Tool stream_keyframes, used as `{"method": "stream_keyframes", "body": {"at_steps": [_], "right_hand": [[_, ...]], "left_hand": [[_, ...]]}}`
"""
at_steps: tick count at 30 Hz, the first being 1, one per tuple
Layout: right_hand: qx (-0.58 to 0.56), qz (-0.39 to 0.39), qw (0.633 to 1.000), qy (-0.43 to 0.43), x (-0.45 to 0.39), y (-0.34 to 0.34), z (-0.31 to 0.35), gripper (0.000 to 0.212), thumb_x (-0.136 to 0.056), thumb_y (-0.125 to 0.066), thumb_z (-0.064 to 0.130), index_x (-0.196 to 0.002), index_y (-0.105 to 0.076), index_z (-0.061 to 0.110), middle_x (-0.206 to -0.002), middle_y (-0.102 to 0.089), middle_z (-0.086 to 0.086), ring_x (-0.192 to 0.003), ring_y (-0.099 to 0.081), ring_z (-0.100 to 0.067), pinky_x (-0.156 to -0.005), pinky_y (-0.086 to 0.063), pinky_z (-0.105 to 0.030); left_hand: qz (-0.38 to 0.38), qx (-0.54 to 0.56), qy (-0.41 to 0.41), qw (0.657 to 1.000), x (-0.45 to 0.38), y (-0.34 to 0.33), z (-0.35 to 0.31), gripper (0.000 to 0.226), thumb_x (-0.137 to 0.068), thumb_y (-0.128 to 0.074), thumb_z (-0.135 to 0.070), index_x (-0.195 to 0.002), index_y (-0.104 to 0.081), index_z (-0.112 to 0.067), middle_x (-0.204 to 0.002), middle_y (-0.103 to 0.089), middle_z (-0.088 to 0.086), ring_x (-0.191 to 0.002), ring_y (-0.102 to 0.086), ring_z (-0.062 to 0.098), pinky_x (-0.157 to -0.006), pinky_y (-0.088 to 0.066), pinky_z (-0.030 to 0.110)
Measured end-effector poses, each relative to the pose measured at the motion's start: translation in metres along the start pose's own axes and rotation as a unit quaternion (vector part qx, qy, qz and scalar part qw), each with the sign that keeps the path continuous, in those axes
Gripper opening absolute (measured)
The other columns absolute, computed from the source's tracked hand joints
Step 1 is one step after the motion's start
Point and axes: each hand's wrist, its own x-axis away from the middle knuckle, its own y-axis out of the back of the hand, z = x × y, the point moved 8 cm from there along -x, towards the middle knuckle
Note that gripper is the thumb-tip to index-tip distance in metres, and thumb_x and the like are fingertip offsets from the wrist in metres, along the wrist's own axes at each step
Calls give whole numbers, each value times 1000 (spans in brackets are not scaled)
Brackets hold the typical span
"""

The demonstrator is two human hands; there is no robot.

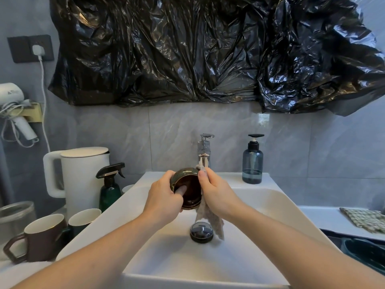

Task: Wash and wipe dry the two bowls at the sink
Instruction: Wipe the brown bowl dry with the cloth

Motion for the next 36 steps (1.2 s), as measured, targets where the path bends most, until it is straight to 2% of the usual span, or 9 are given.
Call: {"method": "stream_keyframes", "body": {"at_steps": [4,9,15,17,21,25,27,32,36], "right_hand": [[12,28,999,25,2,-7,5,32,-111,-35,39,-133,-56,29,-124,-63,5,-117,-57,-11,-95,-45,-24],[72,22,992,97,1,-10,20,40,-110,-37,36,-146,-52,28,-140,-52,12,-131,-46,-2,-113,-33,-22],[-13,-25,1000,1,-6,0,-9,37,-111,-30,43,-124,-61,28,-123,-68,2,-118,-60,-15,-110,-44,-42],[-5,-28,999,44,-3,-2,0,26,-111,-36,37,-125,-58,34,-124,-64,9,-117,-60,-9,-107,-47,-38],[83,-28,986,139,3,-4,22,32,-110,-42,33,-139,-56,33,-135,-56,17,-125,-54,-3,-106,-44,-29],[3,-26,999,34,-4,-3,0,33,-110,-32,43,-127,-57,33,-119,-66,8,-114,-60,-12,-96,-49,-30],[-29,-14,999,-6,-6,-6,-12,37,-110,-27,47,-124,-58,31,-118,-68,4,-115,-61,-15,-103,-47,-37],[-59,-45,997,36,-6,-3,1,32,-111,-30,40,-118,-59,29,-111,-69,4,-110,-63,-13,-98,-51,-37],[-3,-60,996,59,-3,3,5,27,-111,-36,31,-115,-62,26,-106,-69,4,-103,-63,-12,-94,-51,-35]], "left_hand": [[25,-13,1,1000,2,-5,0,33,-95,-69,-10,-108,-63,-39,-94,-72,-8,-70,-75,21,-60,-65,49],[33,-19,2,999,3,-8,-1,29,-92,-68,-10,-108,-63,-34,-95,-72,-5,-75,-74,23,-59,-64,51],[-12,21,23,999,-1,3,-4,14,-98,-71,-12,-108,-64,-19,-96,-69,1,-66,-74,20,-57,-64,50],[4,18,17,1000,0,0,-4,15,-98,-70,-12,-107,-64,-23,-95,-71,1,-65,-75,21,-57,-65,50],[29,-1,-3,1000,2,-6,-4,15,-97,-68,-13,-100,-62,-27,-89,-72,2,-62,-75,23,-58,-63,53],[-15,40,21,999,2,3,-4,14,-98,-70,-11,-105,-64,-21,-93,-71,3,-62,-75,24,-54,-64,50],[-22,52,31,998,2,5,-4,14,-98,-71,-10,-107,-65,-19,-96,-70,4,-70,-75,26,-52,-64,47],[-6,85,19,996,1,1,-5,16,-98,-72,-13,-111,-67,-20,-100,-73,2,-84,-74,25,-58,-64,31],[43,36,5,998,1,-9,-3,27,-91,-78,-17,-113,-68,-30,-97,-75,-6,-75,-76,16,-66,-65,35]]}}
